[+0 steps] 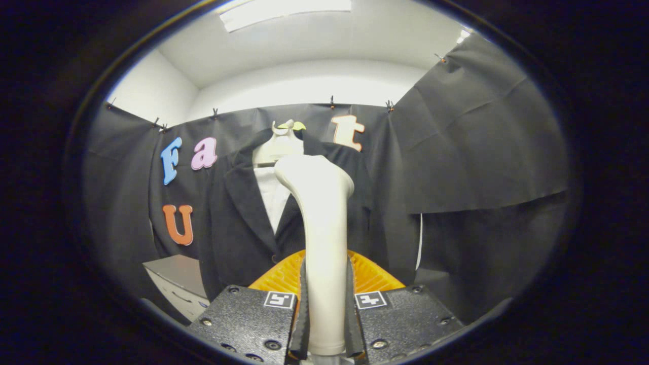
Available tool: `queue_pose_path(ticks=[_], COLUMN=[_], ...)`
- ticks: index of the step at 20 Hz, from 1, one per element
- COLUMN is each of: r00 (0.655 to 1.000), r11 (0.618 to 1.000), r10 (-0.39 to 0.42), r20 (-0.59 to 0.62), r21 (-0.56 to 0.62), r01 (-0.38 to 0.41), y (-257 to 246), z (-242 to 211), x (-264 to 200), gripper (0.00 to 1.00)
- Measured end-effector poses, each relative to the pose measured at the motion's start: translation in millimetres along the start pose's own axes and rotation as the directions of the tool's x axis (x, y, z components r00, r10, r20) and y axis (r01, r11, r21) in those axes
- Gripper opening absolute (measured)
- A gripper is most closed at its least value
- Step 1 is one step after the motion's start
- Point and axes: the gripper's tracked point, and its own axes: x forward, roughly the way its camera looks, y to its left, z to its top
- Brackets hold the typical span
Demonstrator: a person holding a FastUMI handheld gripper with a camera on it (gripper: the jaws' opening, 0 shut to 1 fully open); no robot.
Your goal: Iron the clothes twice with a garment steamer, once on the left side and once on the right side.
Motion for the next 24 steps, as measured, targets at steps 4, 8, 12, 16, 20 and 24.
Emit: queue_pose_path(ticks=[4, 8, 12, 16, 20, 24], r00=[0.999, 0.999, 0.999, 0.999, 0.998, 0.997], r11=[1.0, 0.999, 0.998, 0.997, 0.995, 0.993], r10=[-0.013, -0.022, -0.017, -0.05, -0.054, -0.057], r20=[0.043, 0.048, 0.047, -0.012, -0.021, -0.059], r21=[-0.026, -0.044, -0.062, -0.067, -0.088, -0.11], r01=[0.014, 0.024, 0.02, 0.049, 0.052, 0.05], y=[-14, -17, -4, 0, -10, -15], z=[20, 29, 27, 2, -24, -57], x=[42, 78, 102, 115, 98, 75], gripper=[0.3, 0.3, 0.3, 0.3, 0.3, 0.3])
